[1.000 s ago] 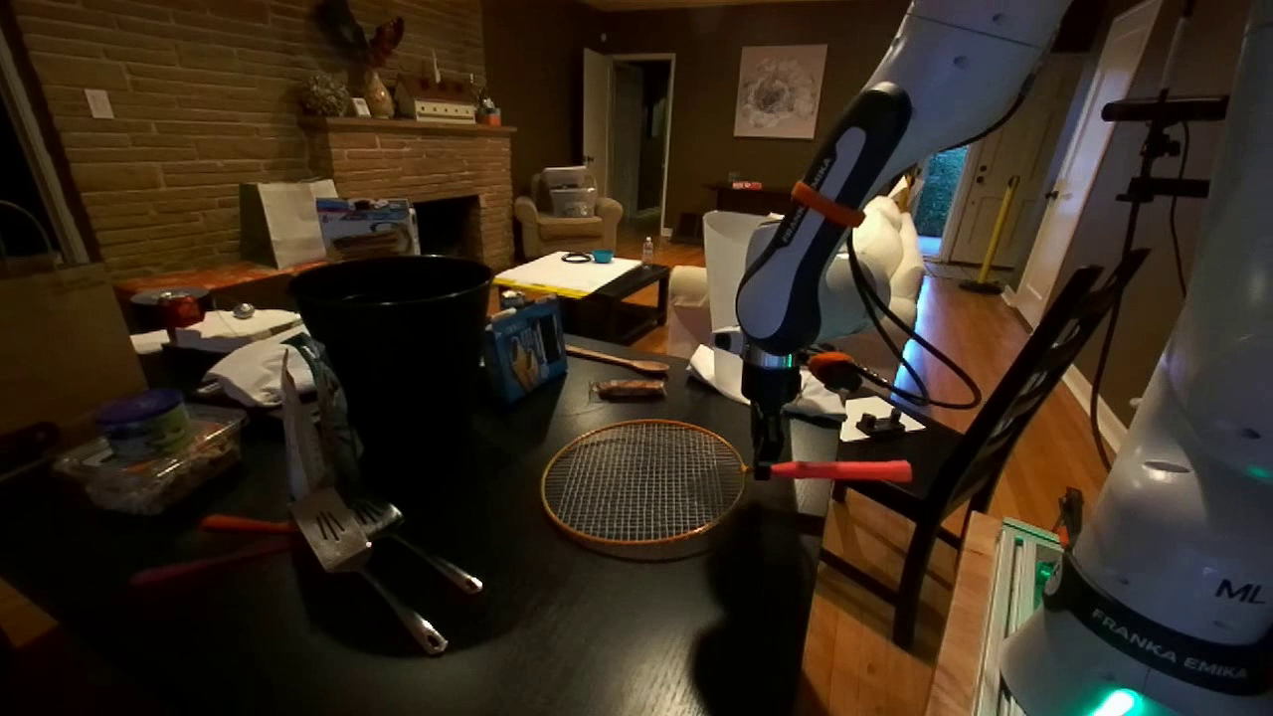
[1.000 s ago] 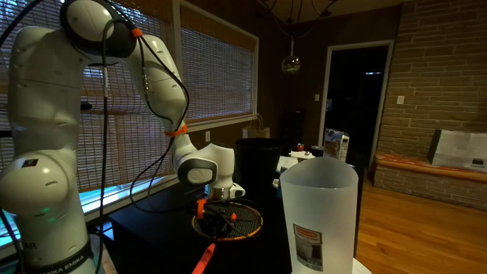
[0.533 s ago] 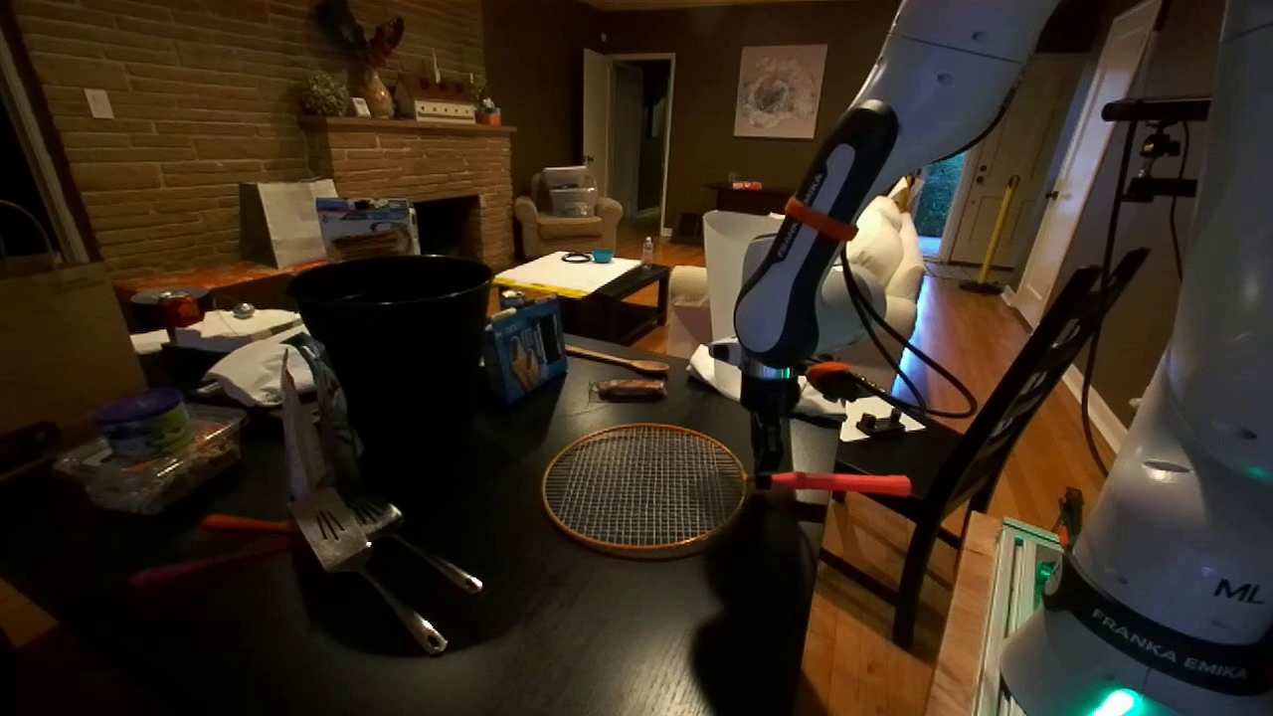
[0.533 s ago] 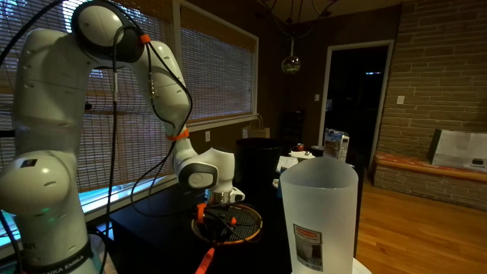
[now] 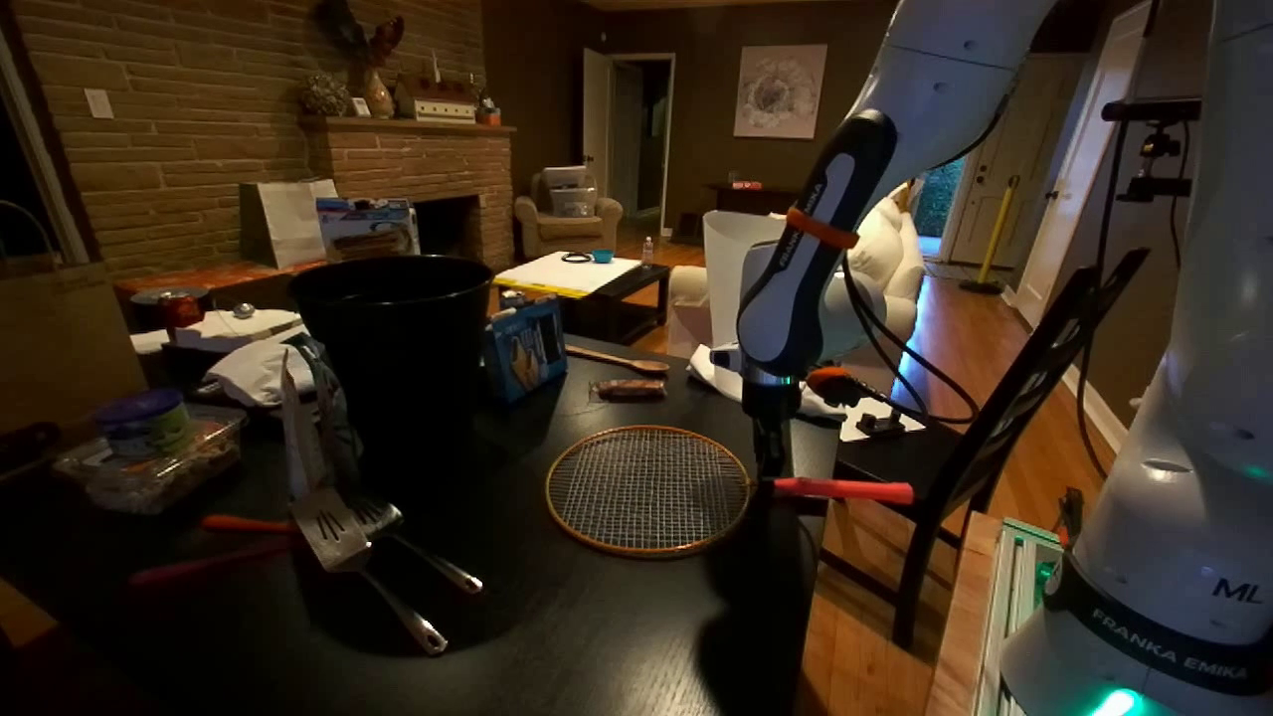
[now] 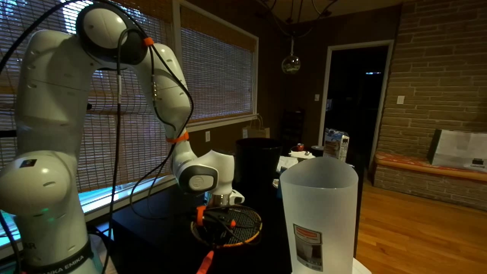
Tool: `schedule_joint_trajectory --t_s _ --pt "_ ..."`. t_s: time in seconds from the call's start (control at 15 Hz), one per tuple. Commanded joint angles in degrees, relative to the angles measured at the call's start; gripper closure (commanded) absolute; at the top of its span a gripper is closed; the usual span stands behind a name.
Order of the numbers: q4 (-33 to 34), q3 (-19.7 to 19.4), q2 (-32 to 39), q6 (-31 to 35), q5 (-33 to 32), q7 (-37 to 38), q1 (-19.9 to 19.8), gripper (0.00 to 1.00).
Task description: Put the chocolate bar inside the trash can using the racket
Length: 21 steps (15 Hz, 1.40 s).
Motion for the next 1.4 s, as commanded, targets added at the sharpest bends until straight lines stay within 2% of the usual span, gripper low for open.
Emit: schedule_joint_trajectory --t_s 0.0,0.07,0.13,0.27,0.47,0.73,0.8,1.07,1.33 --pt "0.33 0.68 1.32 1.27 -2.74 2.56 -1.18 0.96" --pt "0.33 0.5 1.49 1.43 -3.3 3.04 -1.03 0.95" --pt "0.35 0.64 1.53 1.23 -3.41 3.25 -1.11 0.61" --pt "0.42 0.79 1.34 1.02 -3.8 3.88 -1.22 0.53" --pt "0.23 1.13 -0.41 0.3 -4.07 4.51 -1.15 0.34" --pt "-0.76 -0.15 -9.11 -3.55 -8.24 7.56 0.4 0.05" --pt "-0.84 -0.26 -12.07 -4.68 -9.47 8.23 0.6 0.01" --pt "0.82 0.39 -23.96 -13.26 -7.59 7.04 1.07 0.0" --pt "4.32 -0.23 -30.07 -24.37 -6.6 8.11 2.65 0.0"
